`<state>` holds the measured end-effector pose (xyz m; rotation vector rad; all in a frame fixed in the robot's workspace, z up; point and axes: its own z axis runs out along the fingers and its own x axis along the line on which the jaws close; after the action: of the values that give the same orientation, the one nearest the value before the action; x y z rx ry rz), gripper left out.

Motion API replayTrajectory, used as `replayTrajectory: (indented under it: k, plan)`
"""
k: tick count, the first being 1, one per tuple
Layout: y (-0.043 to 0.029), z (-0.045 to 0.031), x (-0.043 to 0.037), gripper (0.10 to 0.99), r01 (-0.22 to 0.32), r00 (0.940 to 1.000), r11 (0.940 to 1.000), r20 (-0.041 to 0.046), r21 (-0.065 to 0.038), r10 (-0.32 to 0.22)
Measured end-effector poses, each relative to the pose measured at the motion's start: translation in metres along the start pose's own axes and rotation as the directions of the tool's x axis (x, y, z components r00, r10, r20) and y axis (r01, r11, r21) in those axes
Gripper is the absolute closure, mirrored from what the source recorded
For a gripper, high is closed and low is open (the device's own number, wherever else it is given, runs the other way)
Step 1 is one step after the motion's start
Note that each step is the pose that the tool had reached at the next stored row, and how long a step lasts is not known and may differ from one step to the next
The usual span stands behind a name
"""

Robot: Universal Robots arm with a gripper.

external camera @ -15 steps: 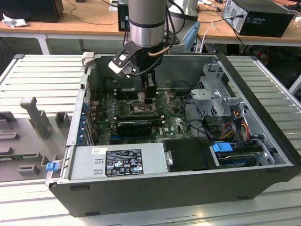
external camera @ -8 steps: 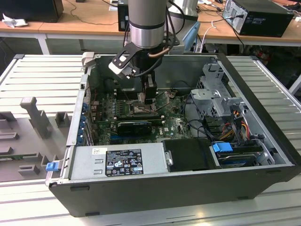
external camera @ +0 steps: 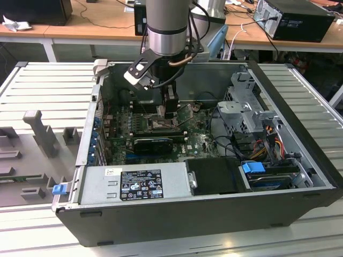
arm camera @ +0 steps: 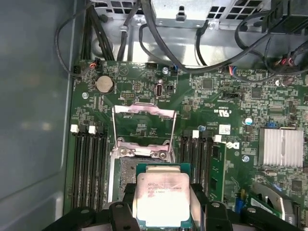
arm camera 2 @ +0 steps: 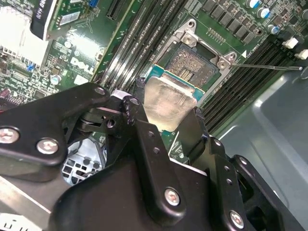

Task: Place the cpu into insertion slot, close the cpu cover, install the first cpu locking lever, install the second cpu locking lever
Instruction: 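Place the cpu into insertion slot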

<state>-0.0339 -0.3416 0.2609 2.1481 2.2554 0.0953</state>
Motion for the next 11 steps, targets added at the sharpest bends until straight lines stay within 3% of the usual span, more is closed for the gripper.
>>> replayTrajectory:
  k: [2, 4, 11]
  plan:
    - [-0.0021, 0.0174, 0.0025, 0.561, -0.048, 0.9988, 0.9988, 0.0034, -0.001, 0.048]
    - [-0.0062, 0.0316, 0.0114, 0.561, -0.049, 0.9988, 0.9988, 0.0034, -0.001, 0.049]
    - [-0.0103, 0.0433, 0.0157, 0.561, -0.063, 0.9980, 0.9980, 0.0043, -0.001, 0.063]
